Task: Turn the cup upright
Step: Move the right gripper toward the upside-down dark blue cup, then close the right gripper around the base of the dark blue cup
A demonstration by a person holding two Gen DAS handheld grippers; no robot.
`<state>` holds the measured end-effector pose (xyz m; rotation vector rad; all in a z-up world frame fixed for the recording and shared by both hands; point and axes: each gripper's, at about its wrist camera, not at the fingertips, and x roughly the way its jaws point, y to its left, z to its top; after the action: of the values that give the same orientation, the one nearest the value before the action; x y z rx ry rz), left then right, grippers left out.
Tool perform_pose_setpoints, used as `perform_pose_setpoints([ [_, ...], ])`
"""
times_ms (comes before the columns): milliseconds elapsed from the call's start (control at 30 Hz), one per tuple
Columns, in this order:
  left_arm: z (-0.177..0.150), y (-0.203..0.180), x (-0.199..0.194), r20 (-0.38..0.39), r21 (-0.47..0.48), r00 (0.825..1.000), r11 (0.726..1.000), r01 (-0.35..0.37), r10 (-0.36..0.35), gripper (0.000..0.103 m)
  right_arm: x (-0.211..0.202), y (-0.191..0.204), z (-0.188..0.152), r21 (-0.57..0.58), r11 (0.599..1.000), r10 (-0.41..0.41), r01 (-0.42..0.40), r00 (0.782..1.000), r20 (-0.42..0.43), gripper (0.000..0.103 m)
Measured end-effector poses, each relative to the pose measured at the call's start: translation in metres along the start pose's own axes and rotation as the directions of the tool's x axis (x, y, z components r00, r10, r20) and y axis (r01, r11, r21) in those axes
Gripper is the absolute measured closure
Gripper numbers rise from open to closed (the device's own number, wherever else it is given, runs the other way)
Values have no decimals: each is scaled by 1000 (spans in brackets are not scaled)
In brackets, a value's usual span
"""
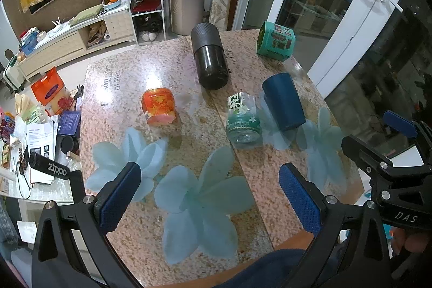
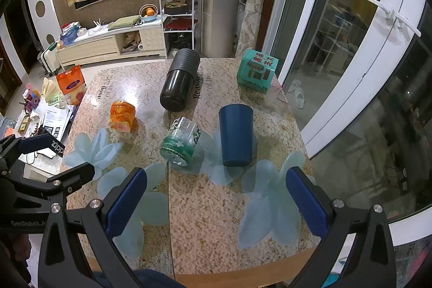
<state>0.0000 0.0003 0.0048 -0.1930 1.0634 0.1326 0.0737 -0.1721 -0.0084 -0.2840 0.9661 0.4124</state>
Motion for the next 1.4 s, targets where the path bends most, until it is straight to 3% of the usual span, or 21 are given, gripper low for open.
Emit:
perform_pose_setpoints([
  [700, 1, -1, 4, -10, -5, 1000, 1000, 12, -12, 0, 1, 0, -2, 7, 1000, -2, 2, 1000, -14, 0],
  [1033, 10, 2, 17, -26, -43, 1000, 999, 10, -11, 0, 10, -17, 4, 35, 999, -4, 6, 998, -68, 0],
  [1400, 21, 1, 50, -109, -152, 990, 986, 75, -92, 0, 35, -46, 24, 57, 998, 6, 2, 990, -140, 0],
])
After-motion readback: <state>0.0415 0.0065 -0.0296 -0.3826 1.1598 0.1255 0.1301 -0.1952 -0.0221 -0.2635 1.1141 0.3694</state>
